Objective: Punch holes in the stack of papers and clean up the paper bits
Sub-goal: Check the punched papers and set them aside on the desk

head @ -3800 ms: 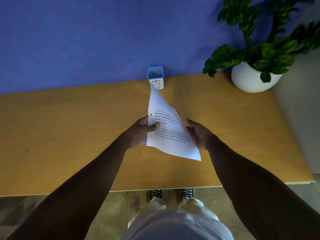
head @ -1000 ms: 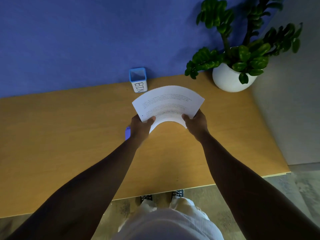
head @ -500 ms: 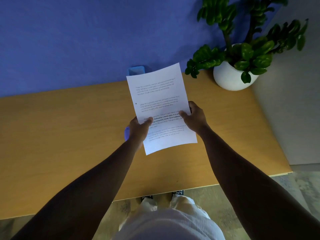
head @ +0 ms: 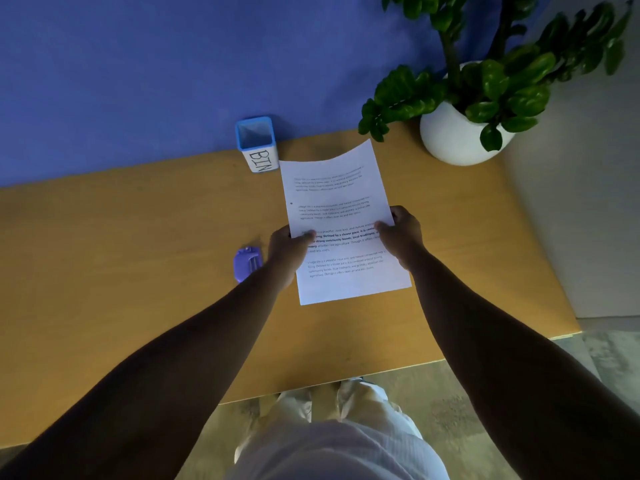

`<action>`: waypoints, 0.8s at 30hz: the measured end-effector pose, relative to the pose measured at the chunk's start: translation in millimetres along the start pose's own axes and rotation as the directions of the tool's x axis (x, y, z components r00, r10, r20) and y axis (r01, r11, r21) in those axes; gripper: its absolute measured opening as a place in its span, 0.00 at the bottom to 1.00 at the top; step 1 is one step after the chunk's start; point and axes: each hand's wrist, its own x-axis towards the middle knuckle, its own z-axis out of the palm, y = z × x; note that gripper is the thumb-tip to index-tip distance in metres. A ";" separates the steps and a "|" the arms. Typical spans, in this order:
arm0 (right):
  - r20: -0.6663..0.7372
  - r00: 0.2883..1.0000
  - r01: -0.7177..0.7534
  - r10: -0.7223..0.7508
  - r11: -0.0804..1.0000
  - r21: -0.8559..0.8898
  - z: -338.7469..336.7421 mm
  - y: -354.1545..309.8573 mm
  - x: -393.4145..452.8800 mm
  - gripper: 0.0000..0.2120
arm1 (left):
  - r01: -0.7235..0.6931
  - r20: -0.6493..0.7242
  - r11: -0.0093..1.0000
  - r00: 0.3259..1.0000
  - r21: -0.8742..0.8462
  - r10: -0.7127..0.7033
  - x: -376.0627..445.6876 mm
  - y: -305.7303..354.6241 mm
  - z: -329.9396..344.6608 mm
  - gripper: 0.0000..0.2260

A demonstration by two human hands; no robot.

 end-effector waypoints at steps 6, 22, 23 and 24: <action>-0.067 0.997 -0.027 0.029 0.999 0.029 -20.9 1.5 22.1 0.13 | 0.030 0.030 0.999 0.999 0.039 -0.031 24.1 23.5 23.7 0.05; -0.183 0.981 -0.056 0.061 0.998 0.032 -46.8 -0.4 89.5 0.16 | 0.078 0.031 0.989 0.996 0.122 -0.082 78.7 51.8 68.4 0.09; -0.192 0.980 -0.054 0.058 0.998 0.028 -46.4 0.8 93.6 0.16 | 0.087 0.028 0.989 0.995 0.117 -0.091 81.4 52.2 70.2 0.09; -0.201 0.978 -0.053 0.056 0.998 0.023 -46.0 1.7 97.4 0.16 | 0.095 0.022 0.989 0.995 0.115 -0.099 83.9 52.6 71.9 0.09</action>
